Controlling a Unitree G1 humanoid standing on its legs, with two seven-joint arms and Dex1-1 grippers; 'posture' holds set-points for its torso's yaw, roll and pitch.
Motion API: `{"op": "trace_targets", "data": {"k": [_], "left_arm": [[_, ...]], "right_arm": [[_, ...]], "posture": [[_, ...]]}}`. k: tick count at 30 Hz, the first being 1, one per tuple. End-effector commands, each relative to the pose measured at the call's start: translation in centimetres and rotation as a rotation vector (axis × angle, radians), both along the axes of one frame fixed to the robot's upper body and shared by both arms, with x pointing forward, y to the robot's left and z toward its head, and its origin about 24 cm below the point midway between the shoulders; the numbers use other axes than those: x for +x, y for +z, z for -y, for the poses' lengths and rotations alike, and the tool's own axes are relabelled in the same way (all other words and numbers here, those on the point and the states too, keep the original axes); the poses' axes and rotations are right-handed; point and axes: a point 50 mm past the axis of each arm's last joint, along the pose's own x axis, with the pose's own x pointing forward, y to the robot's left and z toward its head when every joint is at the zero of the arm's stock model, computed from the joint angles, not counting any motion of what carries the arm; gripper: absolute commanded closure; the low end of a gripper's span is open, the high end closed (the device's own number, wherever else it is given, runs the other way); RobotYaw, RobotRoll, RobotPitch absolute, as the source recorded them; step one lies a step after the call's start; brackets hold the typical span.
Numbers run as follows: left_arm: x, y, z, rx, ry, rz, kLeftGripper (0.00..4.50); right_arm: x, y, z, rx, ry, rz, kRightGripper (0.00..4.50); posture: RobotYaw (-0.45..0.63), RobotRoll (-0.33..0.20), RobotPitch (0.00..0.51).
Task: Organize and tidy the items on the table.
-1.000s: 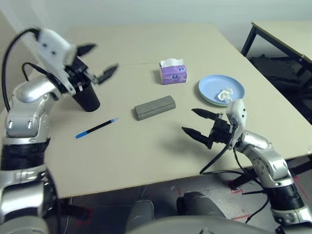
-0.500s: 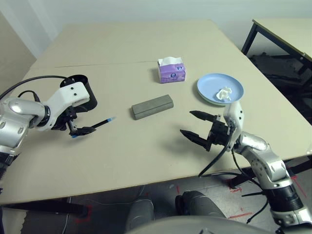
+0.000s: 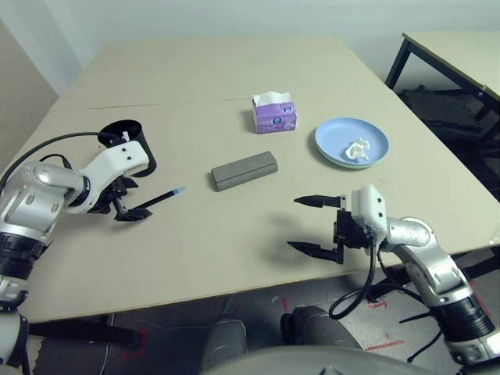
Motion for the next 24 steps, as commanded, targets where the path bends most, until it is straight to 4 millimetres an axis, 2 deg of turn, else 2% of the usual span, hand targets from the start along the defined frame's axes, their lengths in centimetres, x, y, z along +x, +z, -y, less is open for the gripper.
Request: {"op": "trace_targets", "data": {"k": [1,6,10,14,19,21,24], "left_arm": [[0.0,-0.5,0.3,-0.013,-0.011,-0.028,1.32],[-0.2,-0.9,0.5,-0.037,-0.027,-0.056,3.09],[-0.2,-0.5,0.7,-0.052,-0.042,-0.046,4.47],[-0.2,1.0,1.3,-0.122,-0.059,-0.004,4.47],[-0.7,3.8,1.9,-0.231,-0.056,0.075,4.47],[-1.0,4.7,1.6,-0.216,-0.034,0.109,4.47],[-1.3,4.8,1.0,-0.149,-0.010,0.132,4.47]], "right_arm": [[-0.1,-0.1,0.0,-0.012,-0.001,-0.006,0.00],[-0.2,-0.1,0.0,-0.006,-0.009,-0.010,0.00],[-0.2,0.0,0.0,-0.004,-0.014,-0.013,0.00],[-0.1,0.0,0.0,-0.005,-0.017,-0.014,0.00],[0.1,0.0,0.1,-0.007,-0.021,-0.014,0.00],[0.2,0.0,0.0,-0.007,-0.020,-0.015,0.00],[0.2,-0.1,-0.1,-0.005,-0.018,-0.016,0.00]], "posture": [[-0.05,0.000,0.042],[-0.06,0.000,0.041],[-0.05,0.000,0.041],[-0.05,0.000,0.039],[-0.04,0.000,0.037],[-0.03,0.000,0.036],[-0.03,0.000,0.037]]}}
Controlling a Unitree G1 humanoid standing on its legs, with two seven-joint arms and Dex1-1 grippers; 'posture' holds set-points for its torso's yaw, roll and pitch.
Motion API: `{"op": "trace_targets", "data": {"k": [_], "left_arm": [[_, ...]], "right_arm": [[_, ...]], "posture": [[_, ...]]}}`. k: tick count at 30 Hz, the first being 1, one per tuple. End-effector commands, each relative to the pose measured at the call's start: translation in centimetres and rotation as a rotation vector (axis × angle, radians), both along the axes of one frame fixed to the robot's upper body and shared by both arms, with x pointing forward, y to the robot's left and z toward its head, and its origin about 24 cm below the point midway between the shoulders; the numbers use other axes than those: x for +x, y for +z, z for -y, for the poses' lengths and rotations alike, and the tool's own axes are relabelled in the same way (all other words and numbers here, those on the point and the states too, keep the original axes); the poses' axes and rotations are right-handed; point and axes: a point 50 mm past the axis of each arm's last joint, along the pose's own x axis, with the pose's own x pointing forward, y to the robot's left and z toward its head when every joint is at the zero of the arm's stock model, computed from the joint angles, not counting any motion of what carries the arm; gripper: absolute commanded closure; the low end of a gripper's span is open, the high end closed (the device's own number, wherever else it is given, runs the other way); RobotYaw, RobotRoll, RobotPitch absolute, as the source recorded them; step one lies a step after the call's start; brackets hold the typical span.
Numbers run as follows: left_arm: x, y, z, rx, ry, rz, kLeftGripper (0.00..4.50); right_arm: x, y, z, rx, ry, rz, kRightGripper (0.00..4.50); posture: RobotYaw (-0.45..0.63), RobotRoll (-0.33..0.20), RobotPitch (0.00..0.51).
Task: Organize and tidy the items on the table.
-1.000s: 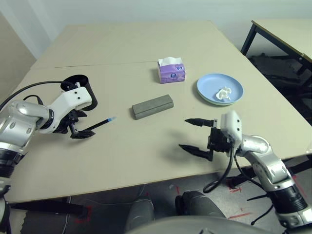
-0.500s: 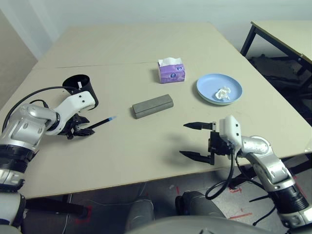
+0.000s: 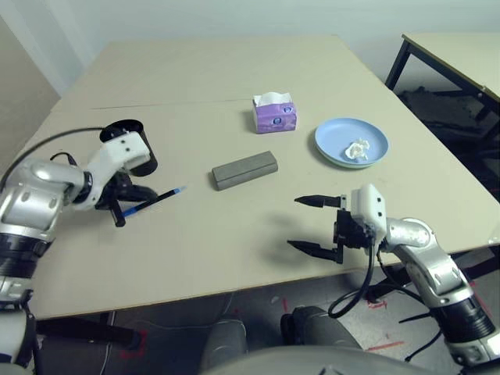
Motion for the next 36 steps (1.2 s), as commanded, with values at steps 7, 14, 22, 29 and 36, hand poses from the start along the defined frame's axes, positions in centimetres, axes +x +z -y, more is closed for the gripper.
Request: {"op": "trace_targets", "data": {"k": [7,14,22,29,36], "left_arm": [[0.3,-2.0,0.1,0.115,0.036,-0.021,2.53],[1.7,-3.9,1.0,0.129,0.003,-0.058,0.01],[2.7,-5.4,0.6,0.180,0.007,-0.080,0.01],[1.8,-7.3,-0.1,0.196,0.009,-0.160,0.01],[1.4,-8.0,-0.4,0.168,0.016,-0.183,1.63]], "right_arm": [[0.1,-0.2,-0.2,-0.006,0.006,-0.010,0.00],[-0.2,-0.3,-0.1,-0.007,-0.003,-0.013,0.00],[-0.6,-0.4,-0.1,-0.008,-0.009,-0.018,0.00],[-0.7,-0.4,0.0,-0.010,-0.011,-0.019,0.00],[-0.7,-0.3,0.0,-0.006,-0.011,-0.020,0.00]], "posture": [[-0.04,0.000,0.037],[-0.07,0.000,0.034],[-0.08,0.000,0.040],[-0.08,0.000,0.040],[-0.08,0.000,0.043]]}}
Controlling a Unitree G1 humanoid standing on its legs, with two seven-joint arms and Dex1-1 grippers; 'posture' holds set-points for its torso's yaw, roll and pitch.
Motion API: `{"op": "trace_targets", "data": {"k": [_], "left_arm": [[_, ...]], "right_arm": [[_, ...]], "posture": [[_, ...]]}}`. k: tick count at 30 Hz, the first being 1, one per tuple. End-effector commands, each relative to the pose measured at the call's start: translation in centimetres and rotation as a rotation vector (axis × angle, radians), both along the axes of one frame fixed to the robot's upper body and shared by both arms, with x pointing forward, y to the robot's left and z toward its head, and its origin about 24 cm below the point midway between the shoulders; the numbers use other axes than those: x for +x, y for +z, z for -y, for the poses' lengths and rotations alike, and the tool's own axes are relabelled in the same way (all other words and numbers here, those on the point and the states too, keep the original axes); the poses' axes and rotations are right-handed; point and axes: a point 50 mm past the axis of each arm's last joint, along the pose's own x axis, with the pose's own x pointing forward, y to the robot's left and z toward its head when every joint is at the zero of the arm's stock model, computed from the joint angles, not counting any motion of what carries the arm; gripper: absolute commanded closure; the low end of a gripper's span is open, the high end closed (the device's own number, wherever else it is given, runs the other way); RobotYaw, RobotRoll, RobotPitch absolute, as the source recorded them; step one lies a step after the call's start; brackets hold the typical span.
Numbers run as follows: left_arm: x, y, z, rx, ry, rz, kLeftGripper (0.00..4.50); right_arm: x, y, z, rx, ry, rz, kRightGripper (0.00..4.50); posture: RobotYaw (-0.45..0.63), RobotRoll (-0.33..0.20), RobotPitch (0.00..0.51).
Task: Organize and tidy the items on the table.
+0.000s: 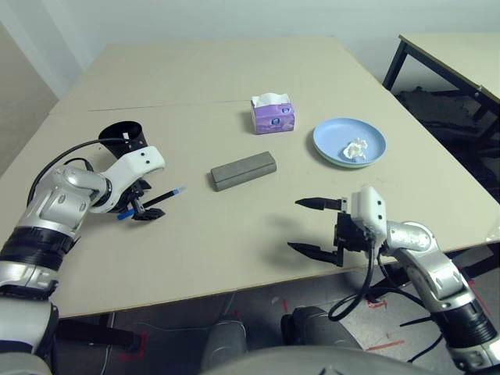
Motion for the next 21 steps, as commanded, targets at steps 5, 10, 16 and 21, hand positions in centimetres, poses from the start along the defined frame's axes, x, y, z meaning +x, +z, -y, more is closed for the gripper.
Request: {"op": "trace_targets", "data": {"k": [5,10,16,21], "left_arm": [[-0.9,-1.3,-0.9,-0.010,0.030,-0.062,3.43],[-0.9,-0.5,-0.9,-0.045,0.022,-0.042,4.43],[-0.4,2.9,0.2,-0.227,0.012,0.098,4.43],[-0.1,7.7,0.9,-0.394,0.018,0.399,4.43]], "right_arm": [[-0.2,-0.1,-0.1,-0.006,0.001,-0.010,0.00],[-0.1,-0.1,-0.1,-0.006,-0.003,-0.010,0.00],[0.0,-0.1,-0.1,-0.005,-0.003,-0.011,0.00],[0.6,0.1,0.2,0.053,-0.058,-0.031,0.00]], "posture": [[-0.08,0.000,0.046],[-0.07,0.000,0.049],[-0.06,0.000,0.050],[-0.05,0.000,0.050]]}}
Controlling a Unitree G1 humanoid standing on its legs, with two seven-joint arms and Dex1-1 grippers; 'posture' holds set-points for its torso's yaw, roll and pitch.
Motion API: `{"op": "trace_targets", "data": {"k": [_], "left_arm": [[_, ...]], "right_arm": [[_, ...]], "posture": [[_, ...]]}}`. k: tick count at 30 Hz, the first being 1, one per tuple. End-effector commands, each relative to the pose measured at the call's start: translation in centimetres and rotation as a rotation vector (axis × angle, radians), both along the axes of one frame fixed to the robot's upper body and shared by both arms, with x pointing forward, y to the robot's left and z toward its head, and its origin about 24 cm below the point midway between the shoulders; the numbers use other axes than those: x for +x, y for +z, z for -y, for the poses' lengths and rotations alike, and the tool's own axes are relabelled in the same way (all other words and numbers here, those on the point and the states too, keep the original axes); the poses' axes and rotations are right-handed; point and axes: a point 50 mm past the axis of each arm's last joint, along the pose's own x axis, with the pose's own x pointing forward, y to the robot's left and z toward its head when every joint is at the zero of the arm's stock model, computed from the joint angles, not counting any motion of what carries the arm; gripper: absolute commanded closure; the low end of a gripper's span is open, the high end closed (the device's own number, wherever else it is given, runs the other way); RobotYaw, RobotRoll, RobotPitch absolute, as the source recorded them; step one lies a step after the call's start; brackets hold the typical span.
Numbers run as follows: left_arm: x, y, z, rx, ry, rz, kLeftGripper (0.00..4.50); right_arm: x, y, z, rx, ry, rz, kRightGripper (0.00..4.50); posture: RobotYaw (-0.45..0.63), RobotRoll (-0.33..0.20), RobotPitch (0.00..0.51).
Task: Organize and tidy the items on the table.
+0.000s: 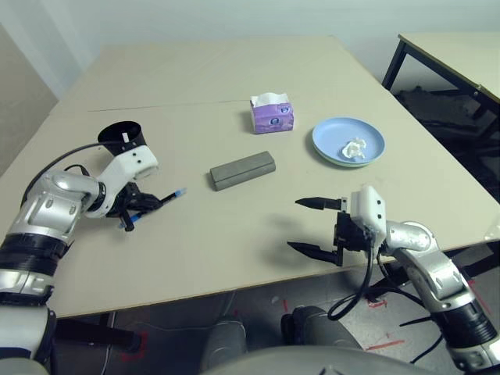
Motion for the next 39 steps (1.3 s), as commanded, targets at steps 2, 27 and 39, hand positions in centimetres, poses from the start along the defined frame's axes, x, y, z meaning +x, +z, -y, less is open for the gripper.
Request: {"op": "trace_targets", "data": {"k": [2,27,39], "left_arm": [[0.0,4.5,0.7,-0.175,0.069,0.318,4.43],[6.1,4.6,-2.7,-0.277,0.619,0.845,4.43],[4.2,0.9,-3.3,-0.299,0.690,0.797,3.34]], "right_arm": [[1.1,0.5,0.4,0.107,-0.110,-0.039,0.00],[3.2,1.2,1.9,0.180,-0.385,-0.075,0.00],[3.1,1.3,2.4,0.165,-0.393,-0.078,0.00]], "posture": [[-0.05,0.000,0.049],[-0.07,0.000,0.049],[-0.06,0.000,0.049]]}}
